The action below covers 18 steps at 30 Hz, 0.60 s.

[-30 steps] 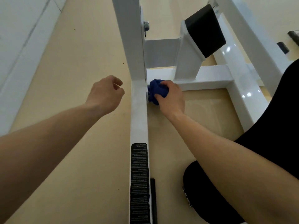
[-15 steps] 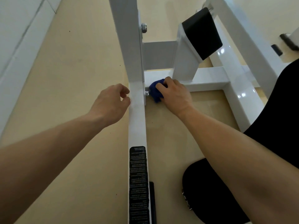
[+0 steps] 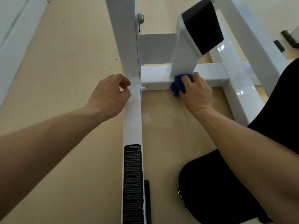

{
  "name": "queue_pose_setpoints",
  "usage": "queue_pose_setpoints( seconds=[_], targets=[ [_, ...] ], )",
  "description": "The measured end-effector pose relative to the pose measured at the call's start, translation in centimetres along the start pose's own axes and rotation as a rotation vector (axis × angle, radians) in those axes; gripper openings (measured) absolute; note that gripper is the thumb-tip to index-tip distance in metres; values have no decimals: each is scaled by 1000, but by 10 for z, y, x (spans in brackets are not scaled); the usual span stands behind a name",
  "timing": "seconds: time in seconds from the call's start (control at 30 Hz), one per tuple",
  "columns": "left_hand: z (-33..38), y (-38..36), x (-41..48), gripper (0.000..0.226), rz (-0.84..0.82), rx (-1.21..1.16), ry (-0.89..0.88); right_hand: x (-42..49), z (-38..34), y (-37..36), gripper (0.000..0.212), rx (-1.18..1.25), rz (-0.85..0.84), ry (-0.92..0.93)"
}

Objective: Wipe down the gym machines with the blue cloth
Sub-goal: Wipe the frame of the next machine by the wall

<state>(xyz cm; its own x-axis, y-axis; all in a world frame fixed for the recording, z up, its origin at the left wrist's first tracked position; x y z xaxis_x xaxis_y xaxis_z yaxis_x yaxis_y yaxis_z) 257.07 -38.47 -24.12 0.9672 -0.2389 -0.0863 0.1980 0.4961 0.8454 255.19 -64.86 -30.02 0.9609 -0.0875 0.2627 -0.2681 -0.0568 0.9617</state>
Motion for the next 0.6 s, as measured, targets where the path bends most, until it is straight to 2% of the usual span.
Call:
queue_pose_setpoints(
  seconds=[0.1,0.27,0.47,0.6],
  targets=[
    [11,-6,1,24,1,-2,-26,3,-25,-8,26,-4,-28,72],
    [41,-31,4,19,-52,34,-136,6,-3,-3,35,-251,-5,201],
    [64,-49,5,20,-90,23,-183,0,77,7,24,-399,-44,79],
    [66,-50,8,20,-83,14,-175,-2,117,17,27,-378,-72,-141]
  ],
)
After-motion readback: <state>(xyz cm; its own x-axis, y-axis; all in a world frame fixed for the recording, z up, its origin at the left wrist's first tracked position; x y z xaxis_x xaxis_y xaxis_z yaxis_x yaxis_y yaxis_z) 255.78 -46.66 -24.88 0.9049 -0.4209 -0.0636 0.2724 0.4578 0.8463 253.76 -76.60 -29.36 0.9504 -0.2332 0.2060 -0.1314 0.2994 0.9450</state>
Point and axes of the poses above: each hand's wrist, its own x-axis towards the middle knuckle, its own y-axis out of the back of the hand, z = x × y, the point moved 7 cm from there along x, towards the middle knuckle, and after that the axes turned 4 degrees about -z, right-handed, at the moved point
